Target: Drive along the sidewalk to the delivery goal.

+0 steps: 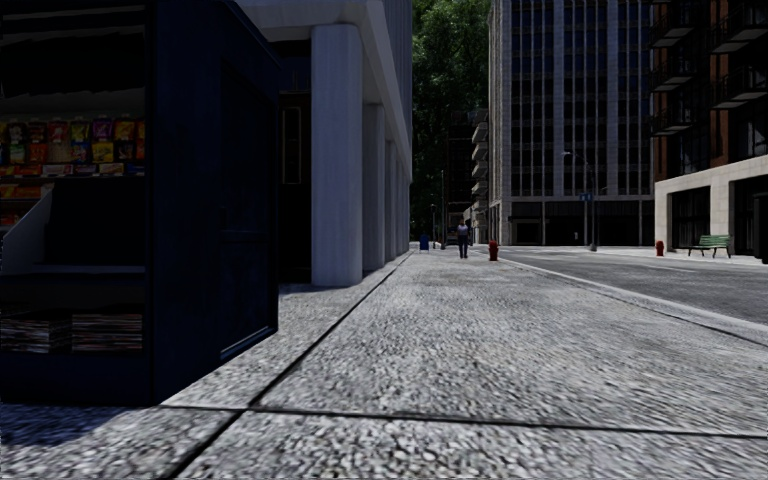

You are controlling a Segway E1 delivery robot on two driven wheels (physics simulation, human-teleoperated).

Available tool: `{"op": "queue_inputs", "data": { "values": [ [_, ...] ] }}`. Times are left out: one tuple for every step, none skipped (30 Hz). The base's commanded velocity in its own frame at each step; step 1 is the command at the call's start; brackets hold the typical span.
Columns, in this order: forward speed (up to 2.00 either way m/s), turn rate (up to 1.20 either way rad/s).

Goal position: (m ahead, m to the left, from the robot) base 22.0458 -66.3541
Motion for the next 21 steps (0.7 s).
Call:
{"op": "queue_inputs", "data": {
  "values": [
    [1.54,0.00],
    [1.54,0.00],
    [1.54,0.00],
    [1.54,0.00],
    [1.54,0.00],
    [1.54,0.00],
    [1.54,0.00],
    [1.54,0.00],
    [1.54,0.00],
    [1.54,0.00],
    [1.54,0.00],
    [1.54,0.00],
    [1.54,0.00],
    [1.54,0.00],
    [1.54,0.00],
    [1.54,0.00],
    [1.54,0.00],
    [1.54,0.00],
    [1.54,0.00],
    [1.54,0.00],
    [1.54,0.00]
  ]
}}
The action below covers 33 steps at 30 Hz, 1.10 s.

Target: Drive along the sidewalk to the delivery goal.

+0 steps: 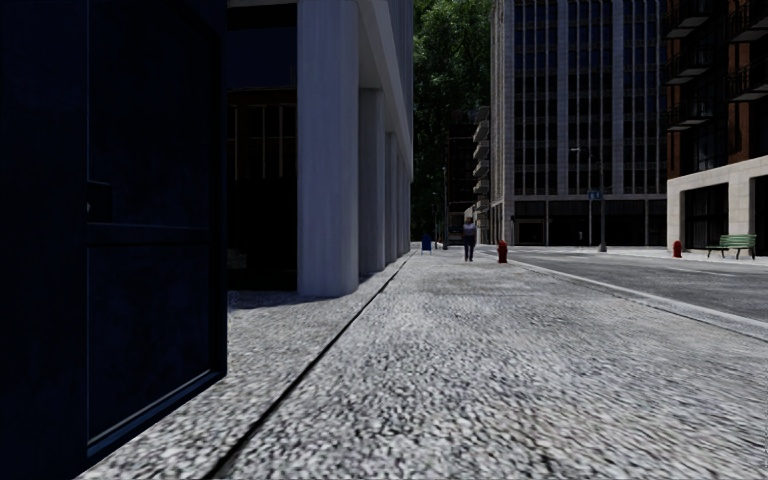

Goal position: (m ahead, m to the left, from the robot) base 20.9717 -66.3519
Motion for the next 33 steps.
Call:
{"op": "queue_inputs", "data": {
  "values": [
    [1.54,0.00],
    [1.54,0.00],
    [1.54,0.00],
    [1.54,0.00],
    [1.54,0.00],
    [1.54,0.00],
    [1.54,0.00],
    [1.54,0.00],
    [1.54,0.00],
    [1.54,0.00],
    [1.54,0.00],
    [1.54,0.00],
    [1.54,0.00],
    [1.54,0.00],
    [1.54,0.00],
    [1.54,0.00],
    [1.54,0.00],
    [1.54,0.00],
    [1.54,0.00],
    [1.54,0.00],
    [1.54,0.00],
    [1.54,0.00],
    [1.54,0.00],
    [1.54,0.00],
    [1.54,0.00],
    [1.54,0.00],
    [1.54,0.00],
    [1.54,0.00],
    [1.54,0.00],
    [1.54,0.00],
    [1.54,0.00],
    [1.54,0.00],
    [1.54,0.00]
  ]
}}
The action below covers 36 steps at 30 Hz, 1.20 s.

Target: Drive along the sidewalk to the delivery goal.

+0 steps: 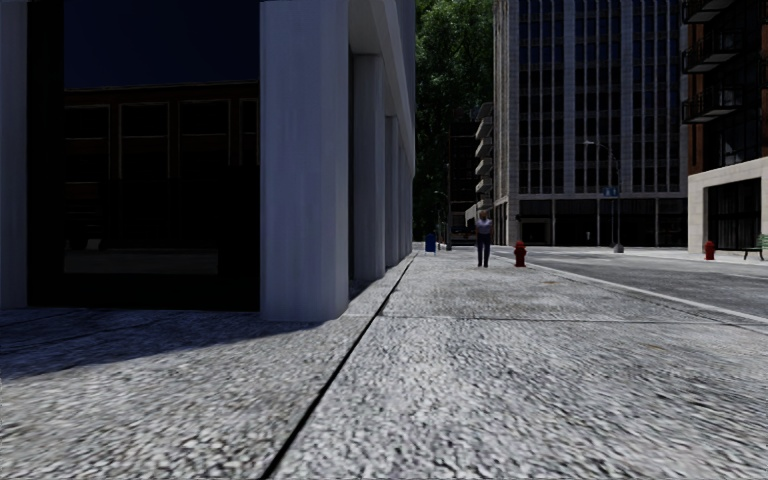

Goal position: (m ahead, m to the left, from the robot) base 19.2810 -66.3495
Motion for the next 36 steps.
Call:
{"op": "queue_inputs", "data": {
  "values": [
    [1.54,0.00],
    [1.54,0.00],
    [1.54,0.00],
    [1.54,0.00],
    [1.54,0.00],
    [1.54,0.00],
    [1.54,0.00],
    [1.54,0.00],
    [1.54,0.00],
    [1.54,0.00],
    [1.54,-0.17],
    [1.54,-0.46],
    [1.54,-0.46],
    [1.54,-0.63],
    [1.54,-0.67],
    [1.54,-0.76],
    [1.54,-0.95],
    [1.54,-0.95],
    [1.54,-1.01],
    [1.54,-0.90],
    [1.54,-0.04],
    [1.54,-0.04],
    [1.54,0.00],
    [1.54,0.00],
    [1.54,0.00],
    [1.54,0.00],
    [1.54,0.00],
    [1.54,0.00],
    [1.54,0.00],
    [1.54,0.00],
    [1.54,0.00],
    [1.54,0.00],
    [1.54,0.00],
    [1.54,0.00],
    [1.54,0.00],
    [1.54,0.00]
  ]
}}
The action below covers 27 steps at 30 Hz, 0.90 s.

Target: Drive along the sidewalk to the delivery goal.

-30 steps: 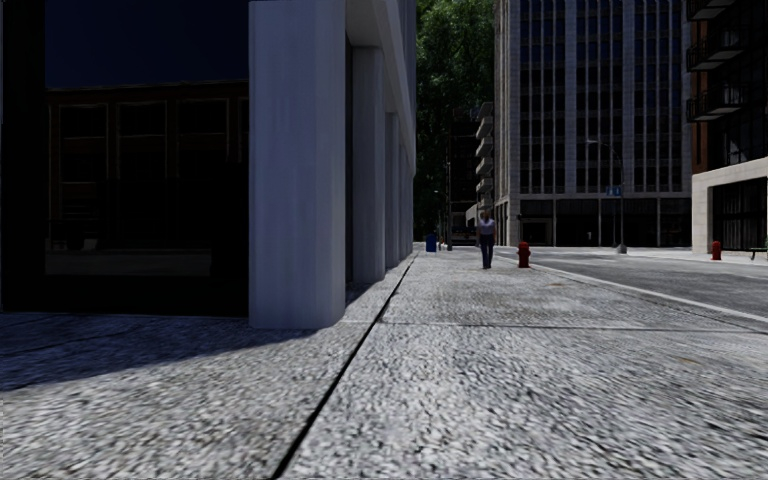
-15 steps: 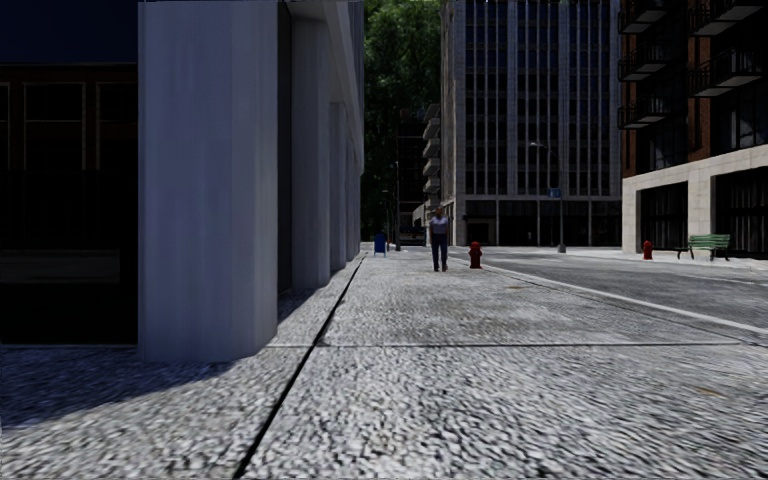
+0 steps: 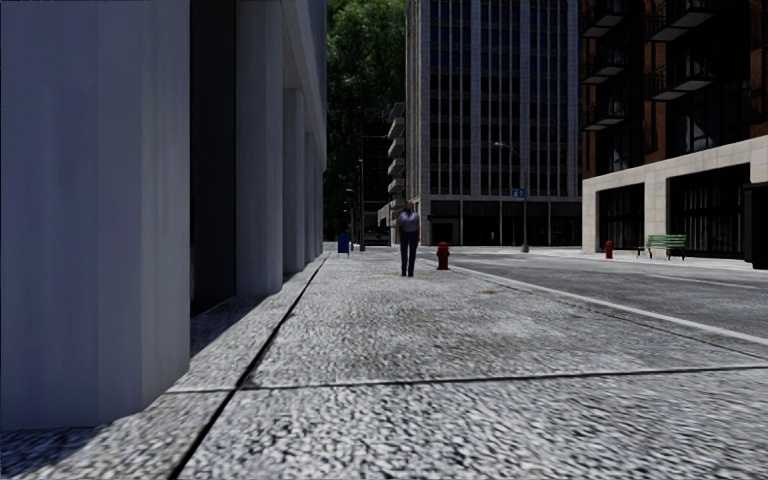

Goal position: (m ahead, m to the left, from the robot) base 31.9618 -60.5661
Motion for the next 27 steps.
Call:
{"op": "queue_inputs", "data": {
  "values": [
    [1.54,0.00],
    [1.54,0.01],
    [1.54,0.28],
    [1.54,0.28],
    [1.54,0.53],
    [1.54,0.71],
    [1.54,0.78],
    [1.54,0.76],
    [1.54,0.00],
    [1.54,0.00],
    [1.54,0.00],
    [1.54,0.00],
    [1.54,0.00],
    [1.54,0.00],
    [1.54,0.00],
    [1.54,0.00],
    [1.54,0.00],
    [1.54,0.00],
    [1.54,0.00],
    [1.54,0.00],
    [1.54,0.00],
    [1.54,0.00],
    [1.54,0.00],
    [1.54,0.00],
    [1.54,0.00],
    [1.54,0.00],
    [1.54,0.00]
  ]
}}
